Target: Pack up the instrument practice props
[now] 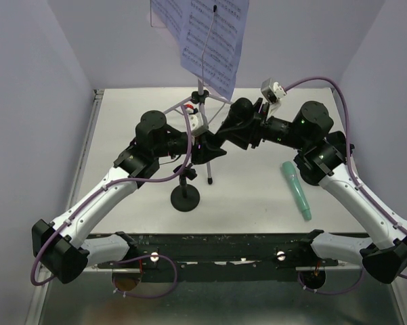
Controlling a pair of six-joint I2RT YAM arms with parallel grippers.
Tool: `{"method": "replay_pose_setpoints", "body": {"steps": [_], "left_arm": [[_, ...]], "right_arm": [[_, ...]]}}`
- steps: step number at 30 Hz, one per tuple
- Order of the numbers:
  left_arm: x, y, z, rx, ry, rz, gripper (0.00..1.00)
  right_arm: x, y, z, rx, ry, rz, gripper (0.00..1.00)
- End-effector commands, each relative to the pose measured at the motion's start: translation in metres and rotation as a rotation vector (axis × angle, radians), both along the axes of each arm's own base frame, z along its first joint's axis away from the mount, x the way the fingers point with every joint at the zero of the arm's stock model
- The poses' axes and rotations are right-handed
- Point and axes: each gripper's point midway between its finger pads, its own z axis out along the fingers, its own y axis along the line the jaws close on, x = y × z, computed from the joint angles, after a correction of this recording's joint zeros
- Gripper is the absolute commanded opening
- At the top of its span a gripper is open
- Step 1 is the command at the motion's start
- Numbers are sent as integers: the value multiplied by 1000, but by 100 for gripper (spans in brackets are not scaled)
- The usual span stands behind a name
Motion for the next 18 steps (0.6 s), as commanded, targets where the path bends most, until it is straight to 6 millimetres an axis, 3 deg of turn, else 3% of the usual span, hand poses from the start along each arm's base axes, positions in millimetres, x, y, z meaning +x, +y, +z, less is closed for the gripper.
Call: {"method": "replay_pose_setpoints", "body": {"steps": [1,2,4,6,8,9,14,18], "left_arm": [[4,-3,18,-20,-77,10,0],[5,-3,17,-18,-79,12,5],[8,-4,13,-5,-75,19,33],[11,-3,12,2,-76,37,53],[14,0,12,13,-79,65,72],[15,1,12,19,-86,77,98],[10,13,9,64,-132,97,99],[5,24,2,117,-179,108,99]], "right_arm": [[-5,-2,-5,4,-4,-1,34],[-5,-2,-6,2,-6,-3,29],[-4,-3,-6,1,-8,-12,16],[1,-7,-6,-2,-10,-52,0],[3,-11,-7,-15,-10,-71,0],[2,-14,-4,-18,-17,-74,0],[-9,-39,-16,-114,20,-101,0],[-23,-65,-41,-259,-18,-143,0]]}}
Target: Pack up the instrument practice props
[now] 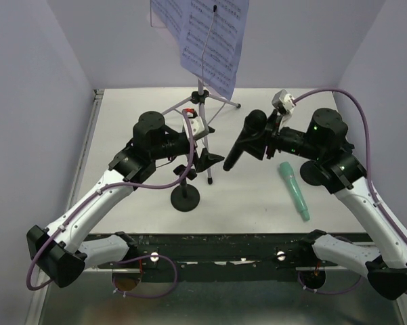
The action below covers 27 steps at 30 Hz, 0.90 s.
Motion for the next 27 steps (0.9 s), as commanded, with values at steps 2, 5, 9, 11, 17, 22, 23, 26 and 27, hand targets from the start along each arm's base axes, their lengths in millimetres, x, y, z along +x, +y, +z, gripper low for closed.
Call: {"method": "replay_pose_setpoints", "body": {"steps": [2,5,9,11,17,22,23,26,27], "left_arm": [[-7,21,-3,86,-105,43,99],[-9,29,-15,117,-118,63,99],[-12,36,-19,142,-135,72,99],[-12,39,-21,156,-152,78,99],[-16,43,-23,166,-176,79,99],[-26,55,-24,231,-243,52,99],[-27,59,-25,244,-255,58,99],[-27,69,-28,268,-269,94,99],[-29,72,-30,274,-267,97,99]], "right_arm": [[-20,-46,-42,-230,-14,-98,0],[-23,-69,-86,-371,43,-150,0],[-12,-106,-132,-624,172,-279,0],[-8,-116,-143,-678,210,-297,0],[-6,-131,-183,-843,352,-304,0],[-18,-130,-217,-910,570,-261,0],[-16,-131,-223,-925,593,-269,0],[-8,-137,-248,-995,653,-301,0],[-4,-139,-254,-1004,666,-318,0]]}}
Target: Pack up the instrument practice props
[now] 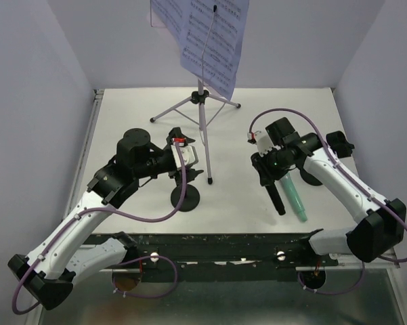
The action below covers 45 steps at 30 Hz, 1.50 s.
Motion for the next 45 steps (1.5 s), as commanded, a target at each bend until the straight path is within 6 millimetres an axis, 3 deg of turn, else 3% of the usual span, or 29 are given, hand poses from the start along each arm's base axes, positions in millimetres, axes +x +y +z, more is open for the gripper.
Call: {"method": "replay_pose_setpoints", "body": {"steps": [1,6,13,27,33,37,45], "left_arm": [[-5,19,-5,53,-46,36,99],[-8,30,-8,44,-55,53,99],[-8,40,-9,24,-54,83,99],[-14,34,-22,7,-8,44,99],[-4,33,-26,-28,19,99,99],[-3,30,-24,-38,31,90,99],[1,29,-19,-44,25,94,99]], "right_arm": [[7,-15,-25,-97,66,-92,0],[26,-18,-49,-134,110,-185,0],[45,-40,-82,-260,115,-199,0],[60,-87,-123,-405,181,-166,0],[85,-99,-123,-396,174,-242,1],[85,-107,-125,-377,210,-282,12],[77,-132,-127,-483,233,-286,11]]}}
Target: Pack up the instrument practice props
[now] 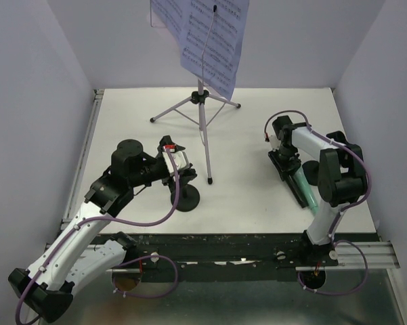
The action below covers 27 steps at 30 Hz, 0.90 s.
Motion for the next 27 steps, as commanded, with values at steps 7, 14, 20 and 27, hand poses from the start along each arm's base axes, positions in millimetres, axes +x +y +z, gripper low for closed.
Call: {"method": "replay_pose_setpoints", "body": {"steps": [7,14,20,27], "left_arm": [[5,1,11,-29,-23,14,99],[4,4,7,-21,-15,24,99],[0,9,-3,20,6,27,99],[-15,16,11,-33,90,66,99]], "right_arm": [[-26,-45,-11,-138,110,3,12],[-15,-53,-13,-149,98,-8,36],[-7,-52,-9,-145,81,-18,53],[-14,-54,-7,-153,84,-13,68]]}}
